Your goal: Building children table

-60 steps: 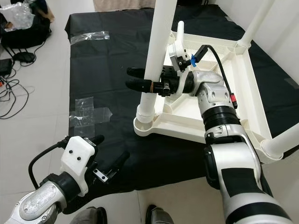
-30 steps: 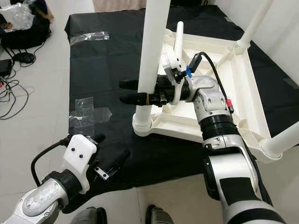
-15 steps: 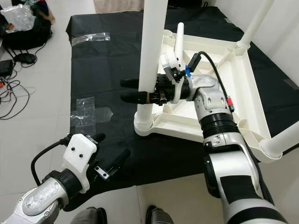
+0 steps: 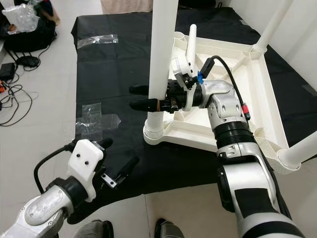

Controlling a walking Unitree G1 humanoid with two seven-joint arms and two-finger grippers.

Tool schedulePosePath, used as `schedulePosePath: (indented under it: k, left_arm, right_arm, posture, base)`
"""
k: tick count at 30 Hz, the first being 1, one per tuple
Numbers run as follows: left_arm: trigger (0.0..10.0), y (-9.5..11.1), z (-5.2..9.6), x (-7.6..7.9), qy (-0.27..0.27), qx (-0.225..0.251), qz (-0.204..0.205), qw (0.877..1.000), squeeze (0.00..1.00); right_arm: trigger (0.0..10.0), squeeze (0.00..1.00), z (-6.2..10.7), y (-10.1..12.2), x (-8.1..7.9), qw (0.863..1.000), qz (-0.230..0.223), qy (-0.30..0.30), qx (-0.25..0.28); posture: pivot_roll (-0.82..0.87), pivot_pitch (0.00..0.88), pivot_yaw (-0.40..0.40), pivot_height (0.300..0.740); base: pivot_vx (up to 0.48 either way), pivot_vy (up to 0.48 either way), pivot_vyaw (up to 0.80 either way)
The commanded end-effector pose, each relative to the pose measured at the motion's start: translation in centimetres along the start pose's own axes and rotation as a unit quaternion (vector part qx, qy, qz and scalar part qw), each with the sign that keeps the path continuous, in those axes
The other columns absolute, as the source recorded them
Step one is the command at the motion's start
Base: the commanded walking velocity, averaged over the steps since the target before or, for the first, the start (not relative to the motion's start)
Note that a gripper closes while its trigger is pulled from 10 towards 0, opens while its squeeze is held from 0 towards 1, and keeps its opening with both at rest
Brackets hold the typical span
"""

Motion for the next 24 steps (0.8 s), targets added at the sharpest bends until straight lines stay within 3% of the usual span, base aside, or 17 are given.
schedulePosePath:
  k: [1,8,16,18,21,23,24]
  left_arm:
    - [10.0,-0.5,0.1,-0.2,0.003,-0.009,0.001,1.000,0.00]
    - [10.0,-0.5,0.0,-0.5,0.008,-0.007,-0.003,1.000,0.00]
    - [10.0,-0.2,-0.4,-0.8,0.012,-0.001,-0.005,1.000,0.00]
    - [10.0,-0.2,-0.5,-0.9,0.013,0.001,-0.006,1.000,0.00]
    - [10.0,-0.2,-0.6,-1.0,0.014,0.002,-0.006,1.000,0.00]
    - [10.0,-0.1,-0.7,-1.1,0.014,0.003,-0.007,1.000,0.00]
    - [10.0,-0.1,-0.7,-1.1,0.014,0.003,-0.007,1.000,0.00]
  right_arm:
    - [10.0,0.00,0.0,-2.1,-0.5,0.999,-0.025,-0.017,-0.030]
    - [10.0,0.00,0.3,-3.3,-0.4,0.996,-0.042,-0.051,-0.051]
    - [10.0,0.00,1.2,-4.5,1.0,0.982,-0.066,-0.161,-0.075]
    - [10.0,0.00,2.0,-5.1,1.8,0.965,-0.074,-0.235,-0.087]
    - [10.0,0.00,2.3,-5.5,1.9,0.956,-0.082,-0.264,-0.097]
    - [10.0,0.00,3.1,-6.3,2.4,0.937,-0.093,-0.319,-0.107]
    - [10.0,0.00,3.1,-6.3,2.4,0.937,-0.093,-0.319,-0.107]
  posture:
    - [0.09,0.199,-0.050,0.740]
    - [0.08,0.198,-0.050,0.740]
    - [0.07,0.211,-0.053,0.740]
    - [0.07,0.212,-0.057,0.740]
    - [0.06,0.214,-0.055,0.740]
    - [0.06,0.217,-0.055,0.740]
    - [0.06,0.217,-0.055,0.740]
  base:
    - [0.000,0.000,0.00]
    - [0.000,0.000,0.00]
    - [0.000,0.000,0.00]
    - [0.000,0.000,0.00]
    - [0.000,0.000,0.00]
    - [0.000,0.000,0.00]
    - [0.000,0.000,0.00]
Point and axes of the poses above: a point about 5 cm out from each wrist's last joint towards the gripper, its own z axis pointing back from the gripper into the wrist, its own y axis along the axis of the wrist's last joint, x = y × z, the point moved 3 cm from there along -z, pointing out of the wrist towards the gripper, and after that the axes turned 9 degrees about z, right-handed, at the moved point
